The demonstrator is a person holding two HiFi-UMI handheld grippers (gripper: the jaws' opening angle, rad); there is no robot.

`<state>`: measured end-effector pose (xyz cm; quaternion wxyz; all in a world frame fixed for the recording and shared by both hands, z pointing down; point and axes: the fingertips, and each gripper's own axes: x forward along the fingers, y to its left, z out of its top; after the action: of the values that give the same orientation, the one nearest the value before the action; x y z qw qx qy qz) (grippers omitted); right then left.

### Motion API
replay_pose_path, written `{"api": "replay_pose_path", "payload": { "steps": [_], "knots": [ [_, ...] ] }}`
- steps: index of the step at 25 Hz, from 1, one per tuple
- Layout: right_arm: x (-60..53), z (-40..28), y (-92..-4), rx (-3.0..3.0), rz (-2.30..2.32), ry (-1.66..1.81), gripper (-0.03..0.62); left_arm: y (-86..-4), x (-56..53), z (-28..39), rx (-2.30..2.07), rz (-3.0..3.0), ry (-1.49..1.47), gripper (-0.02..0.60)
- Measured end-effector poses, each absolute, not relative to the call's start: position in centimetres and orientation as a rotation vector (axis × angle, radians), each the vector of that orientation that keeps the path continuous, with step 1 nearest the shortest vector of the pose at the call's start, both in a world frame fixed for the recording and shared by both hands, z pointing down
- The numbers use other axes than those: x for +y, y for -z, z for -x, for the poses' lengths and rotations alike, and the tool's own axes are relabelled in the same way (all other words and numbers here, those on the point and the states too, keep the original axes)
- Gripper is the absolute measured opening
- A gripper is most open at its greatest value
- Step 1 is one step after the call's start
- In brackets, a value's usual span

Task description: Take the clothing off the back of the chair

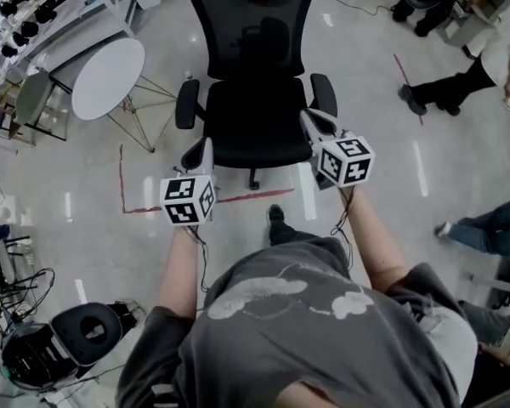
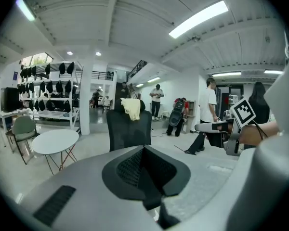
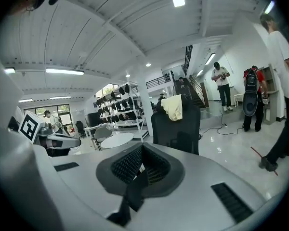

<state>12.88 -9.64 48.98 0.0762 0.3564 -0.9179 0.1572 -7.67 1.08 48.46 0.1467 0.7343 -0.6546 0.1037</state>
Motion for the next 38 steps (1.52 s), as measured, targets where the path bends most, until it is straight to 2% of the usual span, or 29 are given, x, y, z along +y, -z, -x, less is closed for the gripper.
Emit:
{"api": "replay_pose_path", "payload": {
  "steps": [12,20,38],
  "knots": [
    [-19.7,-12.2,-48.8,-2.774,-1.045,-0.503,-0.009,-47.3,-7.7,9.0,-1.962,-2.059,-0.303,0.0],
    [-24.8,-10.2,-49.0,-2.762,-1.123,-0.491,-0.009,-47.9,-14.2,12.4,-1.932,-2.097,-0.31,0.0],
    [-47.9,4.4,-42.1,-2.681,-1.445,-0.46,-0.008,-43.8,-36.8,27.8,-1.763,-2.26,-0.293,0.0]
  ]
}}
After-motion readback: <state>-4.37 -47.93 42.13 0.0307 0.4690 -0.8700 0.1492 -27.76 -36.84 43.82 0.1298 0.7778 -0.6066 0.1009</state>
